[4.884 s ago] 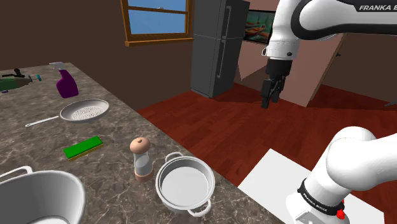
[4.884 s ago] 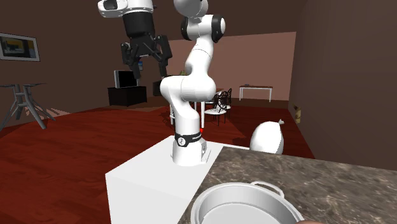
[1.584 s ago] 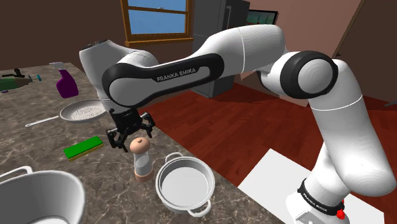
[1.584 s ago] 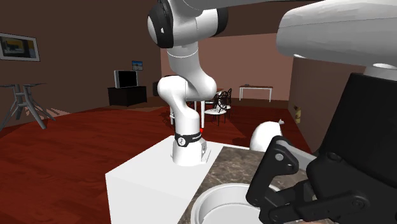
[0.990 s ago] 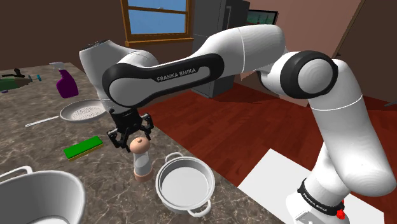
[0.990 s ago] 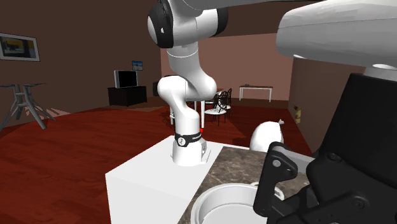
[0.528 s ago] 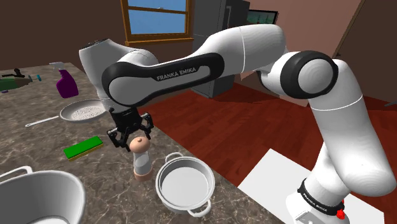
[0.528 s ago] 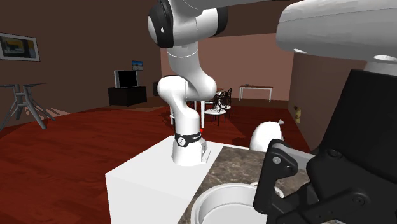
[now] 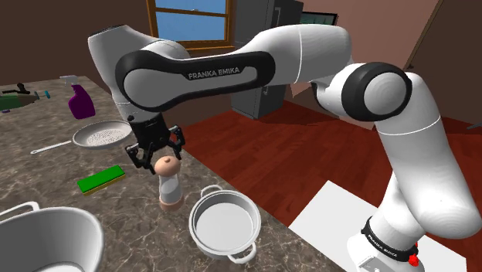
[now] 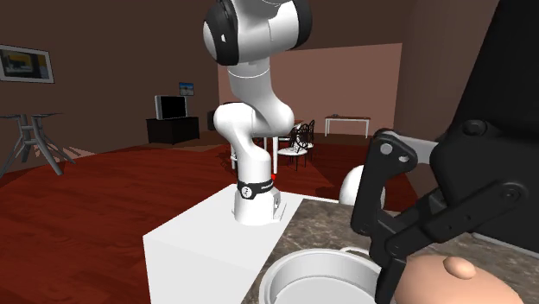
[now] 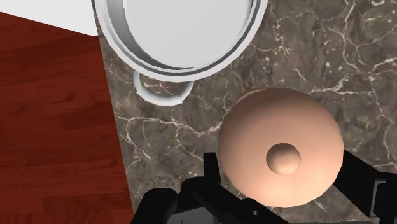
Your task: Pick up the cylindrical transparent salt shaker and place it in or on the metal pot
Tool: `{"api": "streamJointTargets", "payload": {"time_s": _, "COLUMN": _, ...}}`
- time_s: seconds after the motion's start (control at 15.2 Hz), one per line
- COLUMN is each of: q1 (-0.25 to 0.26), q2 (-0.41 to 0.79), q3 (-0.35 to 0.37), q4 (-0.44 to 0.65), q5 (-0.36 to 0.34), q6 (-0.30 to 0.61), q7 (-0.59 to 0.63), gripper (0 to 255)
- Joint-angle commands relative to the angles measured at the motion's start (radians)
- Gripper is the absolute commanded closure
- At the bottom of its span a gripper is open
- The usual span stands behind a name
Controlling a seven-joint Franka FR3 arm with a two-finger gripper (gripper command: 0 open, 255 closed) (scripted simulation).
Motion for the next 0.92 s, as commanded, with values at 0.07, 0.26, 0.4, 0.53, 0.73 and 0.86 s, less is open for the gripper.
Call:
{"api": "streamJointTargets", "payload": {"time_s": 0.07, "q1": 0.005, "q2": -0.006, "q3": 0.001, "q4": 0.035, "q5": 0.002, "q6": -0.039, "q7": -0.006, "gripper": 255}}
{"api": "streamJointTargets", "payload": {"time_s": 0.26, "q1": 0.017, "q2": 0.001, "q3": 0.000, "q4": 0.089, "q5": 0.001, "q6": -0.084, "q7": -0.013, "gripper": 255}}
{"api": "streamJointTargets", "payload": {"time_s": 0.4, "q1": 0.026, "q2": 0.008, "q3": -0.001, "q4": 0.129, "q5": -0.001, "q6": -0.116, "q7": -0.018, "gripper": 255}}
{"api": "streamJointTargets", "payload": {"time_s": 0.53, "q1": 0.037, "q2": 0.017, "q3": -0.003, "q4": 0.174, "q5": -0.004, "q6": -0.149, "q7": -0.023, "gripper": 255}}
{"api": "streamJointTargets", "payload": {"time_s": 0.73, "q1": 0.057, "q2": 0.038, "q3": -0.007, "q4": 0.254, "q5": -0.011, "q6": -0.205, "q7": -0.032, "gripper": 255}}
{"api": "streamJointTargets", "payload": {"time_s": 0.86, "q1": 0.071, "q2": 0.053, "q3": -0.011, "q4": 0.304, "q5": -0.016, "q6": -0.237, "q7": -0.038, "gripper": 255}}
